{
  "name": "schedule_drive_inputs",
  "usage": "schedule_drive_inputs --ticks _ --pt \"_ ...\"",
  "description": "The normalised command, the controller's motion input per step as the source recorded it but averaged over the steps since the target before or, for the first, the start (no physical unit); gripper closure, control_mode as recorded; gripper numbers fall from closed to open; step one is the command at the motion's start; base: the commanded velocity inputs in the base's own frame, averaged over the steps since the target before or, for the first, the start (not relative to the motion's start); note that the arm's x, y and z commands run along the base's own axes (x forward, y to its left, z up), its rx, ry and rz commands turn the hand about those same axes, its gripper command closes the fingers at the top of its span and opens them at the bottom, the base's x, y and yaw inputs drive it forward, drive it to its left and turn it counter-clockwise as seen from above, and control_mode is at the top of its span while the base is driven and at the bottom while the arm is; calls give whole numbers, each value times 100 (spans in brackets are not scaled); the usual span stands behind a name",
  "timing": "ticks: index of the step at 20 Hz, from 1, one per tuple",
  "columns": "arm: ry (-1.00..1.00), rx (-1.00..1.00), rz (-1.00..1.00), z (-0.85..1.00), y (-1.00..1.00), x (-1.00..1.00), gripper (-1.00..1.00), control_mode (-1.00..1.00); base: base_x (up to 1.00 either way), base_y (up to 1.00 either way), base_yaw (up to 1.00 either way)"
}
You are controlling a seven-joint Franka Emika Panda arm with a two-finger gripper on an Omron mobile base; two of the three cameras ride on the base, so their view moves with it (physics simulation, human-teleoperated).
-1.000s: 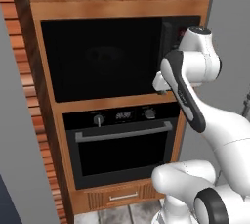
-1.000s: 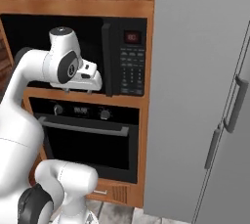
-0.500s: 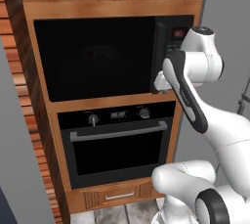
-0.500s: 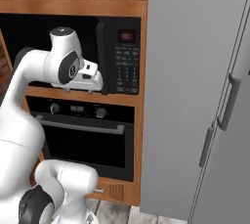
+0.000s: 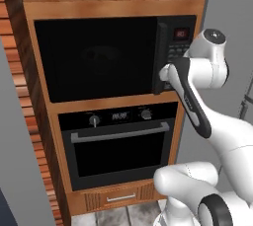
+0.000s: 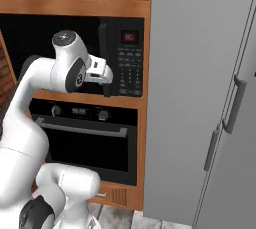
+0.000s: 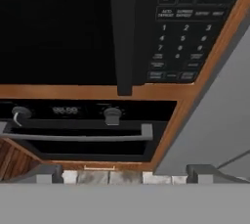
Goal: The microwave is finished heating the chicken drumstick and squash. Take the bowl containing the food and place it on the dining counter.
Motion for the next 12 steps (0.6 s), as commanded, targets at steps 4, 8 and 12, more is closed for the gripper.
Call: schedule_drive_inputs --ticks 4,8,12 --pt "-25 0 -7 0 -39 78 -100 -100 0 0 0" --pt "-21 0 -2 0 3 62 -100 -100 0 0 0" --pt "-11 0 0 0 17 64 -100 -100 0 0 0"
